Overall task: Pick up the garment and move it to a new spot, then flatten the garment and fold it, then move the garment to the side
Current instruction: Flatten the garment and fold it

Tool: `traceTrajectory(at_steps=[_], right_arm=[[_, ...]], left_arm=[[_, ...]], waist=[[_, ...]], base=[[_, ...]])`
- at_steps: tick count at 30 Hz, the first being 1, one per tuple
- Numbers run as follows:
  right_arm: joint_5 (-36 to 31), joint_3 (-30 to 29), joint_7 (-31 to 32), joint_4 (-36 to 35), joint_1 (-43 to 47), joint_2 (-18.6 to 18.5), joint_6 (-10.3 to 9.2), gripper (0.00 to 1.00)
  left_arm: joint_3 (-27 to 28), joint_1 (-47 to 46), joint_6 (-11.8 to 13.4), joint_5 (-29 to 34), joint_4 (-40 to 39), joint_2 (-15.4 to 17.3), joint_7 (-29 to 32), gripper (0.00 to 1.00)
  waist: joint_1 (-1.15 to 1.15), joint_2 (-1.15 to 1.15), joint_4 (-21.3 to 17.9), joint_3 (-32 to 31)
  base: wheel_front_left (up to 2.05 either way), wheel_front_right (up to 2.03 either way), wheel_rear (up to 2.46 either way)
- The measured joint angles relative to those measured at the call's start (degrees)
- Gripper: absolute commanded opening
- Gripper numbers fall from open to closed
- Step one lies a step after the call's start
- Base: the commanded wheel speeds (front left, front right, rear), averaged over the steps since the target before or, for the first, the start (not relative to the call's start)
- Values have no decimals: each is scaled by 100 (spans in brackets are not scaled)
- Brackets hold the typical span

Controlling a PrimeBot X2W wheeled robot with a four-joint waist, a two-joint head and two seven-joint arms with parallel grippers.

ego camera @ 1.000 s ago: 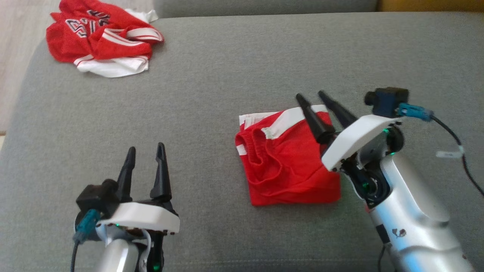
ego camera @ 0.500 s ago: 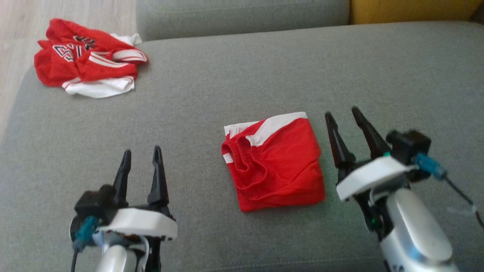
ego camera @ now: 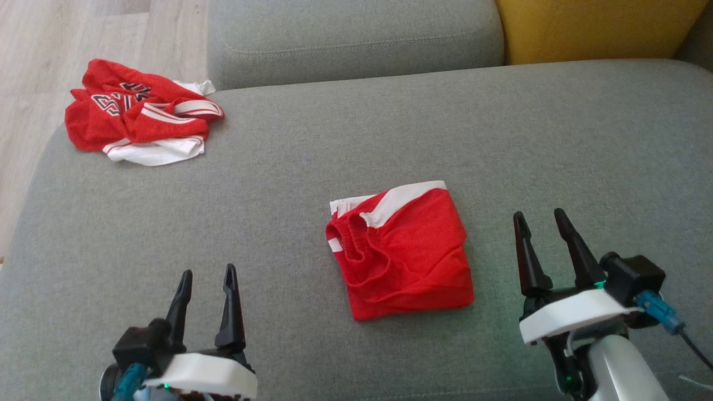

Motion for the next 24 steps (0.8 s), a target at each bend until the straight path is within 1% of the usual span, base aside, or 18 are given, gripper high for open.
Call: traceTrajectory(at_steps=[20, 23, 24], right_arm=[[23, -46, 62, -29, 60, 37, 0, 100], [56, -51, 137, -29, 59, 38, 0, 100], [53, -52, 280, -29, 51, 38, 0, 100]], left_arm=[[-2, 86, 1, 0, 5, 0, 0, 100], [-3, 86, 2, 0, 5, 0, 0, 100], [-5, 85, 8, 0, 5, 0, 0, 100]], waist=[[0, 0, 1, -60], [0, 0, 5, -53], [0, 0, 9, -43]], base=[[0, 0, 0], [0, 0, 0], [0, 0, 0]])
